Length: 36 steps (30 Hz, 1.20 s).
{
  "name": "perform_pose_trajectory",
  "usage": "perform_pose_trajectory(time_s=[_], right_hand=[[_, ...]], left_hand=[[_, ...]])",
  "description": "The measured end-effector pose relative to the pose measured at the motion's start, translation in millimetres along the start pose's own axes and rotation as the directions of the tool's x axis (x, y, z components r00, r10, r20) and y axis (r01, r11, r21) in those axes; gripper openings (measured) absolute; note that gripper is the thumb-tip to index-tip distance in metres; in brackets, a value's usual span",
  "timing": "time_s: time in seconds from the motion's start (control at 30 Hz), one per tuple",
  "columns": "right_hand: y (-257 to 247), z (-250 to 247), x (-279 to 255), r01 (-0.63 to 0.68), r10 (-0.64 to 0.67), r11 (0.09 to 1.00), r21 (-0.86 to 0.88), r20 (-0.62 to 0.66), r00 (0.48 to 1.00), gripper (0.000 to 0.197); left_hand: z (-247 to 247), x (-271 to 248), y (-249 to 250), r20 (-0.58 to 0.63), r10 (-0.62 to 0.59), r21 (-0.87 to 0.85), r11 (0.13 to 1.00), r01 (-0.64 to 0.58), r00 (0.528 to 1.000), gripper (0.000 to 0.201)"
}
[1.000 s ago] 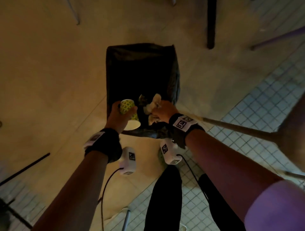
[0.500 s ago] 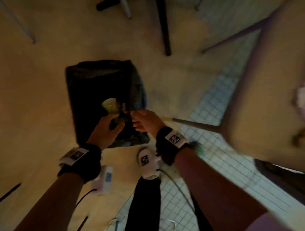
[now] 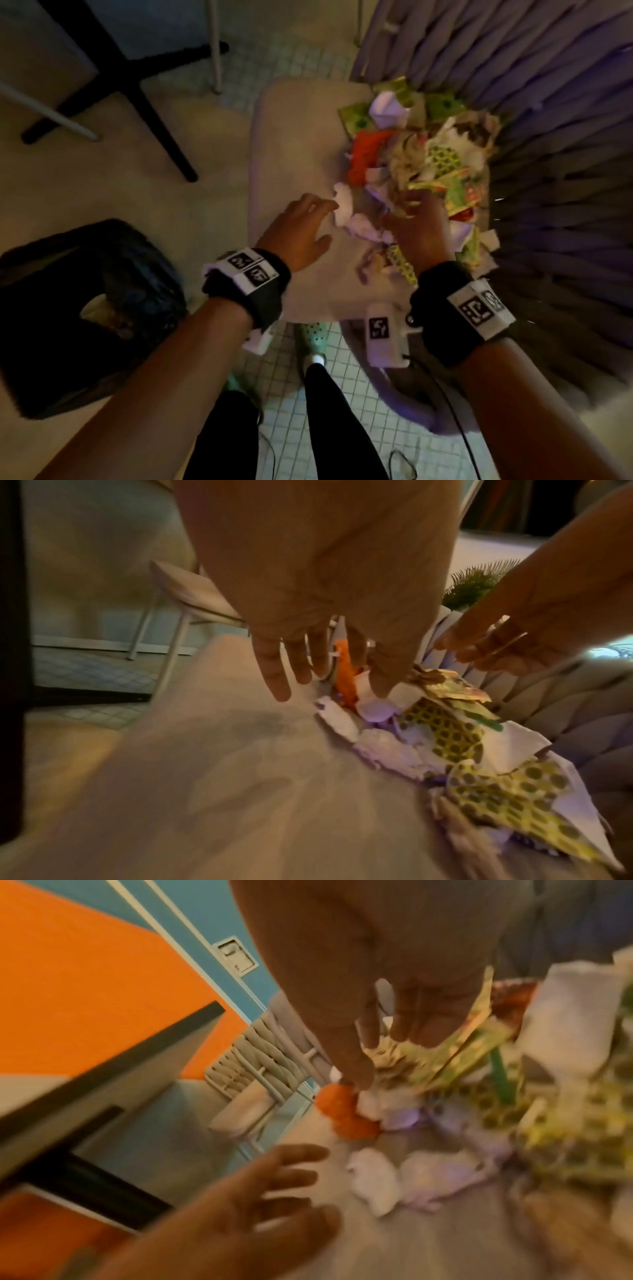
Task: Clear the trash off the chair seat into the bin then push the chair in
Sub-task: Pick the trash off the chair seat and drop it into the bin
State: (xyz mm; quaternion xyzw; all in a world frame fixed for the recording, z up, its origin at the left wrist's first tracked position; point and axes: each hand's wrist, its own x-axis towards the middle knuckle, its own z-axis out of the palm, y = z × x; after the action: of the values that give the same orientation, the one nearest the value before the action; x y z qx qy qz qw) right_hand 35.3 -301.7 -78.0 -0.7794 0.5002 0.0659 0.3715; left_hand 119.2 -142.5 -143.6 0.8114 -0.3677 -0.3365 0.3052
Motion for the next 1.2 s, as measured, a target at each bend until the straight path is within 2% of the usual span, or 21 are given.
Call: perform_pose_trajectory(time_s=[0.07, 0.13, 0.2, 0.27, 0.37, 0.47, 0.6, 0.7, 0.77, 0.8, 0.87, 0.93, 1.07, 1.13, 1.2], right_hand=[[12, -14, 25, -0.019, 0.006, 0.984, -0.176, -0.079, 0.997, 0.067], [22, -12, 46, -0.004, -0.011, 0.961, -0.277, -0.052, 0.999, 0.077], [32, -4, 61, 0.037, -0.057, 0.926, -0.375, -0.044, 0.997, 0.074], [35, -2, 68, 0.063, -0.106, 0.914, -0.401, -0.084, 0.991, 0.06], [41, -12, 74, 0.093, -0.127, 0.958, -0.272, -0.11, 0.986, 0.04], [45, -35, 72, 0.128, -0.137, 0.989, -0.076, -0.136, 0.981, 0.036], [45, -69, 55, 0.13, -0.086, 0.978, 0.162, -0.251, 0.964, 0.029], [44, -82, 44, 0.151, -0.05, 0.9, 0.409, -0.247, 0.968, 0.017], [43, -79, 40, 0.142, -0.047, 0.872, 0.468, -0.209, 0.977, 0.019], [41, -74, 36, 0.141, -0.064, 0.878, 0.457, -0.18, 0.982, 0.022], [36, -60, 27, 0.164, -0.142, 0.902, 0.399, -0.084, 0.986, 0.028], [30, -44, 18, 0.213, -0.227, 0.934, 0.287, 0.017, 0.974, 0.031], [20, -23, 10, 0.168, -0.206, 0.969, 0.18, 0.216, 0.954, 0.05], [18, -21, 7, 0.169, -0.203, 0.976, 0.14, 0.288, 0.936, 0.053], [18, -21, 3, 0.171, -0.196, 0.98, 0.105, 0.328, 0.924, 0.058]], left_hand=[[14, 25, 21, 0.024, -0.031, -0.038, 0.999, 0.032, 0.999, 0.056], [26, 40, 35, 0.029, -0.078, -0.1, 0.992, 0.081, 0.997, 0.051], [35, 49, 45, 0.019, -0.132, -0.179, 0.975, 0.134, 0.991, 0.043], [39, 53, 50, -0.015, -0.159, -0.243, 0.958, 0.151, 0.987, 0.038], [41, 56, 52, -0.074, -0.152, -0.316, 0.941, 0.121, 0.986, 0.032], [40, 58, 55, -0.076, -0.19, -0.443, 0.886, 0.137, 0.979, 0.023], [39, 58, 68, 0.019, -0.29, -0.639, 0.732, 0.235, 0.957, 0.009], [37, 59, 82, 0.109, -0.341, -0.758, 0.579, 0.3, 0.934, 0.011], [35, 59, 92, 0.225, -0.311, -0.846, 0.409, 0.343, 0.924, 0.018], [33, 58, 97, 0.282, -0.271, -0.875, 0.32, 0.362, 0.92, 0.03], [31, 56, 104, 0.321, -0.219, -0.916, 0.176, 0.361, 0.921, 0.048], [26, 56, 107, 0.326, -0.241, -0.932, 0.082, 0.353, 0.914, 0.043], [15, 51, 92, 0.394, -0.246, -0.903, 0.077, 0.423, 0.886, 0.048], [13, 47, 86, 0.433, -0.213, -0.892, 0.037, 0.45, 0.876, 0.051], [14, 45, 83, 0.424, -0.199, -0.902, -0.01, 0.431, 0.883, 0.066]])
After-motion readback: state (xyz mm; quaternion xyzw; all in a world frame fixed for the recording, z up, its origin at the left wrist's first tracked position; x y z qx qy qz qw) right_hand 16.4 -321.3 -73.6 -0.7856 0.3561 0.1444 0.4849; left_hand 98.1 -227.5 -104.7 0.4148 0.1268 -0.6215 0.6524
